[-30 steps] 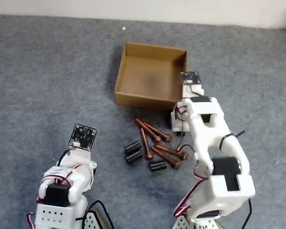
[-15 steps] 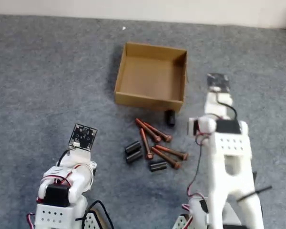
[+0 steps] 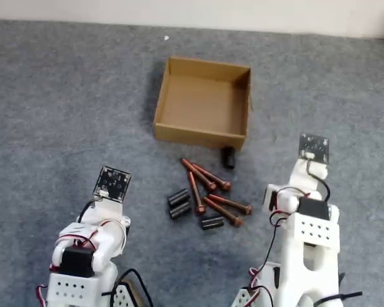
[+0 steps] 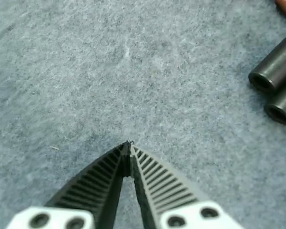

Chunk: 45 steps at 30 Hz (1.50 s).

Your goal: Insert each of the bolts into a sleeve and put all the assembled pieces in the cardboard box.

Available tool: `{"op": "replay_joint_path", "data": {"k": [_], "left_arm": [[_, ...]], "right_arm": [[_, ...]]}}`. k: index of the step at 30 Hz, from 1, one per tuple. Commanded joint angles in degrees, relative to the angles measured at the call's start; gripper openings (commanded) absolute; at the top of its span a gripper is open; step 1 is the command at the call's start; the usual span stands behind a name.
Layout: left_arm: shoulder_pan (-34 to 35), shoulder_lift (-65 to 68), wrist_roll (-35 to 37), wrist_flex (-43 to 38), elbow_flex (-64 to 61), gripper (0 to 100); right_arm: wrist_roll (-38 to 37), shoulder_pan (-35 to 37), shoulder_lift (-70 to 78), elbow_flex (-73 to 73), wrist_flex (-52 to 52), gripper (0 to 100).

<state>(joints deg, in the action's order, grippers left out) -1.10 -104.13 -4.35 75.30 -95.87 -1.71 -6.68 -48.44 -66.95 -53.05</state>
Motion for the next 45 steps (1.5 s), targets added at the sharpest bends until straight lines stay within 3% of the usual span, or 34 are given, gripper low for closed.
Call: {"op": "replay_joint_path", "data": {"k": [1,6,12,20,25,28,32,39,45], "left_arm": [[-1.8,-0.6,-1.0,0.3,0.1,1],[-0.1,-0.7,-2.2,-2.3,5.9,1],[-1.3,-0.7,-25.3,-13.5,8.9,1],[-8.8,4.4,-29.5,-11.0,18.8,1],[-12.7,21.5,-30.8,-10.5,30.4,2],[-15.6,33.7,-35.0,-10.5,37.1,10],[-16.7,49.3,-35.3,-11.3,46.3,20],[-22.2,76.4,-42.2,-13.9,61.1,20],[-25.9,96.7,-43.1,-14.0,75.2,20]], "right_arm": [[1.7,-0.9,-1.7,-0.7,3.4,0.5],[4.2,-2.6,-1.7,-0.7,3.5,0.5],[5.8,-6.5,-1.3,-0.9,6.5,0.5],[7.8,-6.5,-1.3,-1.0,6.5,0.5],[8.1,-7.7,-1.3,-1.0,6.5,0.5],[8.2,-9.6,-1.3,-1.0,6.5,0.5],[8.2,-10.8,-1.3,-1.0,6.6,0.5],[8.2,-11.0,-1.3,-1.0,6.6,0.5],[8.2,-11.0,-1.3,-0.9,6.6,0.5]]}}
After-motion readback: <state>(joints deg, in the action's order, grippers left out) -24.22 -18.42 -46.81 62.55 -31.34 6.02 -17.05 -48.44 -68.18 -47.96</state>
